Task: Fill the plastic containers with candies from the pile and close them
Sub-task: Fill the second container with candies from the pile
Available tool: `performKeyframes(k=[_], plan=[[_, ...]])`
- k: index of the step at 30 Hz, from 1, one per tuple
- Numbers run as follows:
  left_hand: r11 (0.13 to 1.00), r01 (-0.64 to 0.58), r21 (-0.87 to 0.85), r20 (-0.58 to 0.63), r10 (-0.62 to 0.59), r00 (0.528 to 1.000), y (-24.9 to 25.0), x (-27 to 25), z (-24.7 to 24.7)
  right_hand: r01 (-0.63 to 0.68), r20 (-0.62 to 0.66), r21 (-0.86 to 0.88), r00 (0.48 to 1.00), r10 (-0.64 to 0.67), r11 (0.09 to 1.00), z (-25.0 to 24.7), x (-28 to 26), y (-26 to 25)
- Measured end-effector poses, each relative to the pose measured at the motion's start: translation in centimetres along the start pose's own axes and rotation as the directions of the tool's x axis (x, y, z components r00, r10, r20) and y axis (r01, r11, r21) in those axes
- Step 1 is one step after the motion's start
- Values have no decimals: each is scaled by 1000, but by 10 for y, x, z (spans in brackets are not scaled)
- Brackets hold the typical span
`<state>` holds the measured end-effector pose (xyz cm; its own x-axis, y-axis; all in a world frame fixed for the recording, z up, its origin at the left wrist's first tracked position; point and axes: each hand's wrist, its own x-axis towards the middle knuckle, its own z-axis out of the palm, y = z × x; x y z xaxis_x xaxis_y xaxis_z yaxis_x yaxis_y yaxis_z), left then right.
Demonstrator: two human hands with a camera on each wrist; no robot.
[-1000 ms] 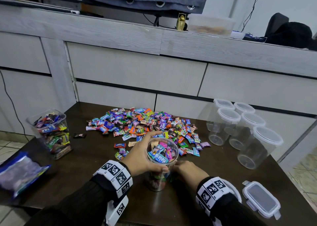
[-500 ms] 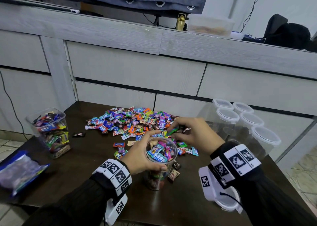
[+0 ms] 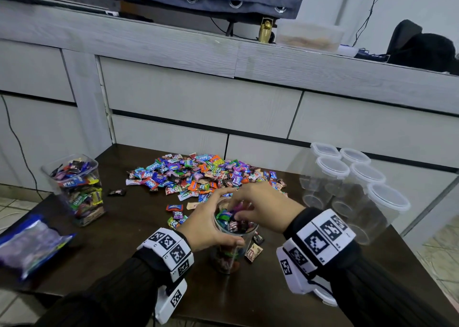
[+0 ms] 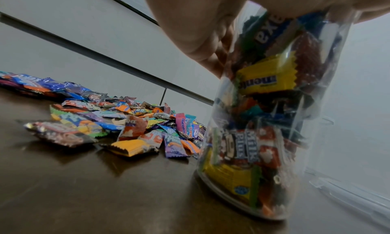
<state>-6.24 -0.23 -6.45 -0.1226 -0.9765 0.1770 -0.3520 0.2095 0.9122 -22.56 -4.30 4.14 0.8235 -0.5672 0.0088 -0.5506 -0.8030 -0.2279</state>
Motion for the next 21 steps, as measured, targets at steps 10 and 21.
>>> performKeyframes(k=[10,21], plan=[[993,-63,103,-9,64,998,10,-1,-5,21,-204,128,979,6,992,7,-9,9],[784,-165,598,239,22,971,39,-35,-68,-405,62,65,914,401,912,66,-25,71]])
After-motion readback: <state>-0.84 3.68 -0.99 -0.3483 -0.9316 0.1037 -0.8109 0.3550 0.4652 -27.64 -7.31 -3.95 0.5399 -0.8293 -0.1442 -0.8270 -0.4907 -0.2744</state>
